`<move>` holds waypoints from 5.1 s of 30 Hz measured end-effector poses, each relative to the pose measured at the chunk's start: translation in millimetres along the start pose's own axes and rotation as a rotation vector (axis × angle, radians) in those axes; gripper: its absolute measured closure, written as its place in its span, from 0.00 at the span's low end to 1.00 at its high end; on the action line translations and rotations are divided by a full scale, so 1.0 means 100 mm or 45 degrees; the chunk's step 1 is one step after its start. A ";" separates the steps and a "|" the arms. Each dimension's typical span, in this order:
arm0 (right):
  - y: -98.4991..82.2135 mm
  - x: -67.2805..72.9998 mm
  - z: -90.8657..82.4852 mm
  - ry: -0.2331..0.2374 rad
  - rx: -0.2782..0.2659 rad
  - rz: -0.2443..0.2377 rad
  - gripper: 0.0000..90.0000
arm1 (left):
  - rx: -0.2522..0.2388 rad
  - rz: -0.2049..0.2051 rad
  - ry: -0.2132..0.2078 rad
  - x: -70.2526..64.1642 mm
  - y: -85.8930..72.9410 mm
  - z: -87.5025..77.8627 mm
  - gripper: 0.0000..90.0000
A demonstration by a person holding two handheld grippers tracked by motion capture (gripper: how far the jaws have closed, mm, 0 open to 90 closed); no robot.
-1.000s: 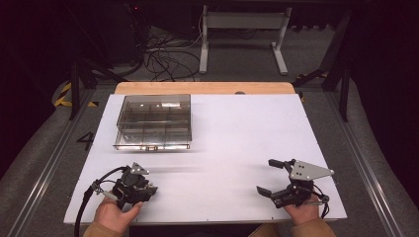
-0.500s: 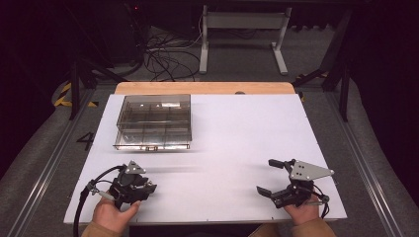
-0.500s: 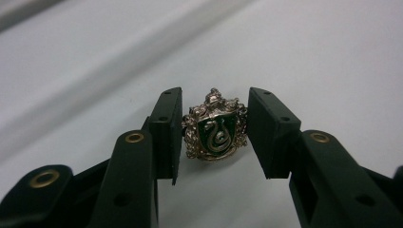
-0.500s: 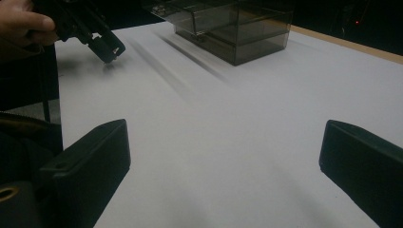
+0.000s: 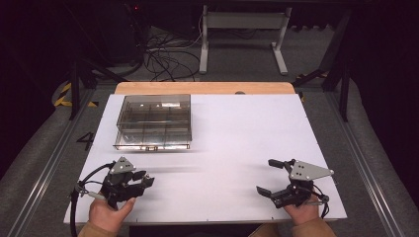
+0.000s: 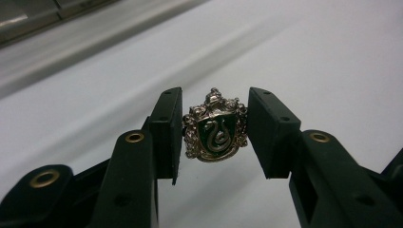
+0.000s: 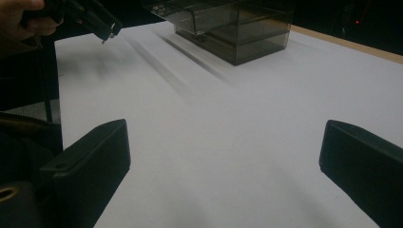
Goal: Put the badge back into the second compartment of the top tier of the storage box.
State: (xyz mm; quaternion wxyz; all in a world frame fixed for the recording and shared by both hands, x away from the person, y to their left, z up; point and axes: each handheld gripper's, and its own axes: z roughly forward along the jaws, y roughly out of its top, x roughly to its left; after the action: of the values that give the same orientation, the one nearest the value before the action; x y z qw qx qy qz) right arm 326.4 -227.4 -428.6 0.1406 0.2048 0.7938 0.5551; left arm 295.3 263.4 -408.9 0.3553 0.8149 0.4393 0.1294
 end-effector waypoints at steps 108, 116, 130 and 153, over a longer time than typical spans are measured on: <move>-0.01 -0.01 0.02 0.011 0.012 0.001 0.04 | -0.225 -0.010 -0.024 0.25 0.86 -0.03 0.64; -0.01 -0.01 0.02 0.013 0.013 0.001 0.04 | -0.219 -0.008 -0.010 0.28 0.90 0.02 0.64; -0.01 -0.01 0.02 0.016 0.012 0.002 0.04 | -0.200 -0.022 0.017 0.34 0.92 0.08 0.64; -0.01 -0.02 0.03 0.019 0.014 0.000 0.04 | -0.136 -0.067 0.042 0.50 0.93 0.26 0.64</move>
State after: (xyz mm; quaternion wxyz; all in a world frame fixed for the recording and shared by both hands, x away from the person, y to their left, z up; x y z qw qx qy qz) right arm 329.1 -226.4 -430.9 0.1338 0.2014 0.7978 0.5523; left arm 396.0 258.1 -367.6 0.3942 0.7808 0.4587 0.1567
